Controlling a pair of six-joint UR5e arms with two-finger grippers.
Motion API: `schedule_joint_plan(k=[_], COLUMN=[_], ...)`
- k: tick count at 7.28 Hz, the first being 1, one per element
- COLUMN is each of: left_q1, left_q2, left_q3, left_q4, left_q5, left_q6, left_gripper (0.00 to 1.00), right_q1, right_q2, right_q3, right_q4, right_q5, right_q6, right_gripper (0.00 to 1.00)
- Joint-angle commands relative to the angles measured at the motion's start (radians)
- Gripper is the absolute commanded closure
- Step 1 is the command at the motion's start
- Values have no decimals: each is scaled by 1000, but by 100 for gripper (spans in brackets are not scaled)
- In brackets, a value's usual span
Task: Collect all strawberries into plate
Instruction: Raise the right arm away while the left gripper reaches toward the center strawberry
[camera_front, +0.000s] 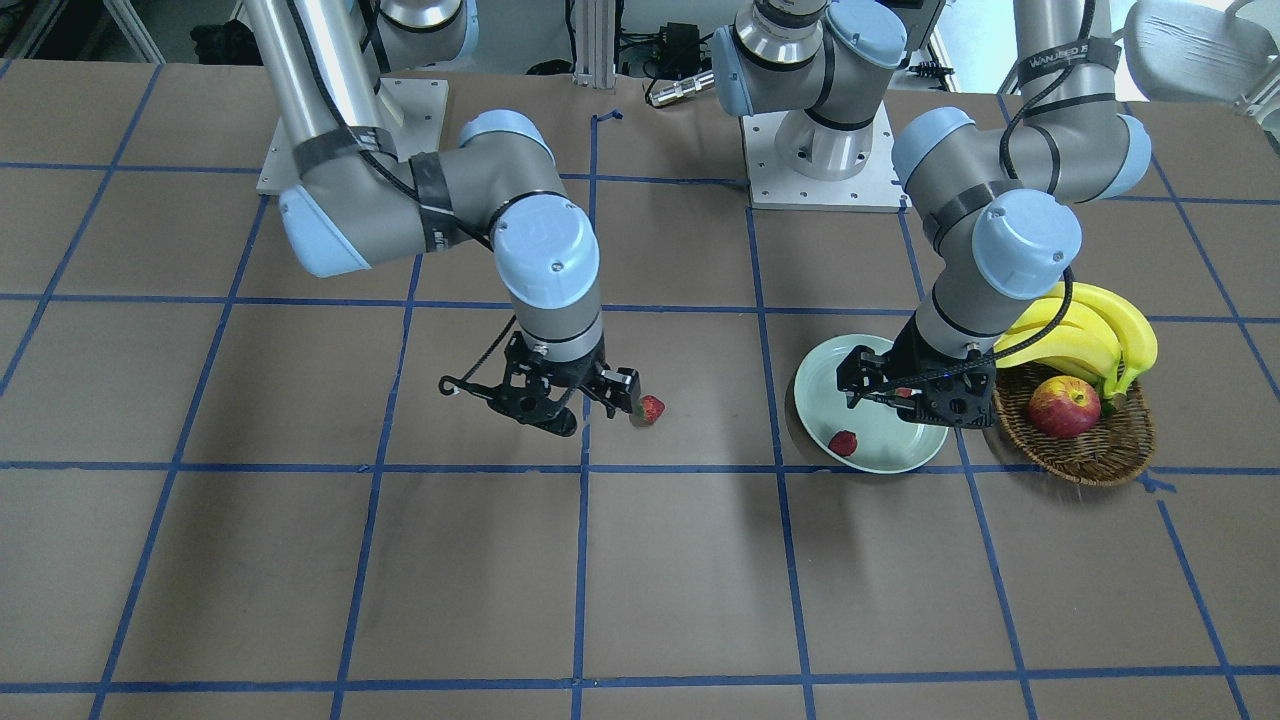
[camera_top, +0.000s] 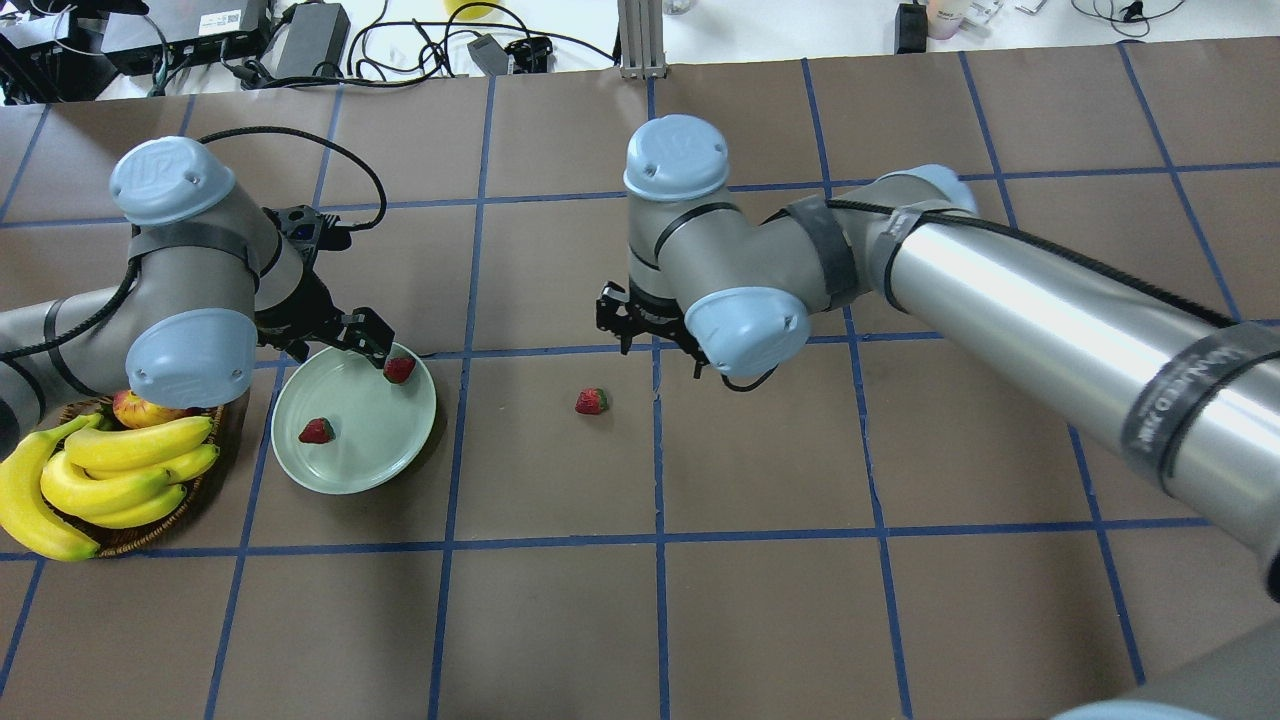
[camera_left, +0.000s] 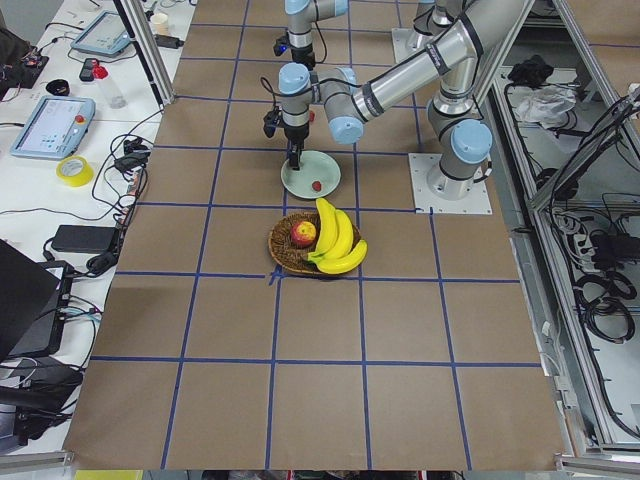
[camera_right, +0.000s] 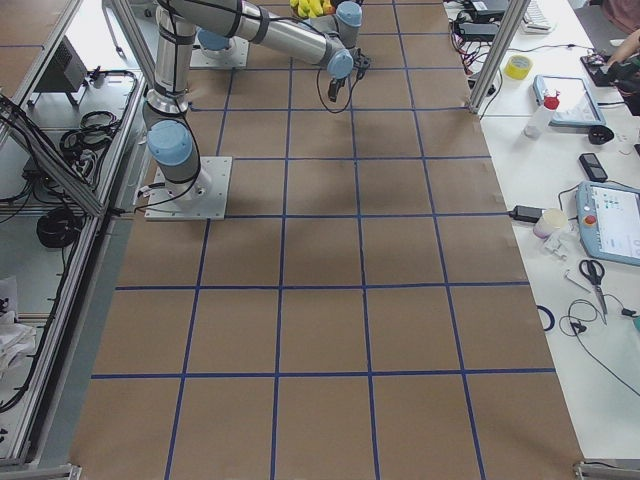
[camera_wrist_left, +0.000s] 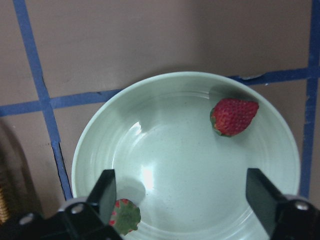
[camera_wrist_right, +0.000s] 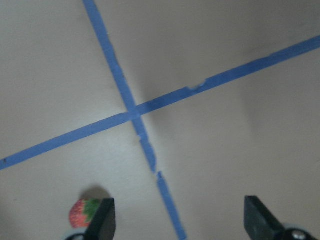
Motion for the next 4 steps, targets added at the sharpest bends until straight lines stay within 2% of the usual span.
schedule_joint_plan(k=[1, 2, 4], left_q1=[-144, -211, -299], left_q2=[-6, -24, -55], left_q3=[35, 38, 52], left_q4=[-36, -19, -13], left_q5=[-23, -99, -202], left_q6=[-203, -365, -557], left_gripper=[0, 0, 0], right_q1=[-188, -251, -256], right_q2=[-144, -205, -337], right_q3=[-9, -23, -58], right_q4=[218, 292, 322], right_q5=[-19, -92, -105], right_q6=[-327, -468, -474], right_gripper=[8, 3, 0])
